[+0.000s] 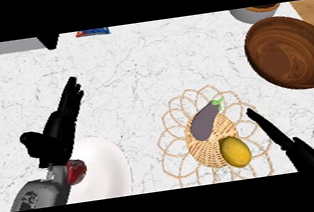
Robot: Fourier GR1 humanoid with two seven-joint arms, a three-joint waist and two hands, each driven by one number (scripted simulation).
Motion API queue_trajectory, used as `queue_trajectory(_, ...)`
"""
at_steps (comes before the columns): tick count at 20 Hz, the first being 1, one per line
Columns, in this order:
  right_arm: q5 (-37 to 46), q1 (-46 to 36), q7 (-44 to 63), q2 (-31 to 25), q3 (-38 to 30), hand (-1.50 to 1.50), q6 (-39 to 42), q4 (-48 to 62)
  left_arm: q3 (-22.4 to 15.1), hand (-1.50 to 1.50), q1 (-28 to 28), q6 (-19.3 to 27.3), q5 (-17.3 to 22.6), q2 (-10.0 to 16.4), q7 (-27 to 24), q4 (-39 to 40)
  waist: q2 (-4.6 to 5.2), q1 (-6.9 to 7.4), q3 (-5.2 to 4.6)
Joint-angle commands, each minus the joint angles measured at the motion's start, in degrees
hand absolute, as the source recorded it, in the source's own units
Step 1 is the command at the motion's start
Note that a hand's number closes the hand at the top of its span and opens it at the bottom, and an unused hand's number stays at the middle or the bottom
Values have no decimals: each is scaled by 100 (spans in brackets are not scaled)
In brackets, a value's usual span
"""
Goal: Pick the lemon from the placemat and place it in the bowl
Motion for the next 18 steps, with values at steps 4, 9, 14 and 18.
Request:
queue_trajectory(4, -295, -68, -800, 418, -335, -150, 220, 616, 201, 0, -57, -165, -142, -206, -236, 269, 5, 2, 0)
queue_trajectory(9, -456, 397, -453, 432, -454, -150, 555, -90, 227, 0, 181, -244, -283, -270, -2, -77, 0, -6, -1)
queue_trajectory(14, -443, 133, -577, 792, -469, -150, 635, 595, 447, 0, -174, -376, -366, -340, -44, 230, 5, -2, -1)
queue_trajectory(18, -67, 239, -1363, 1081, -331, -150, 420, 1353, 279, 0, -150, -133, -672, -651, -66, 297, 5, -7, 0)
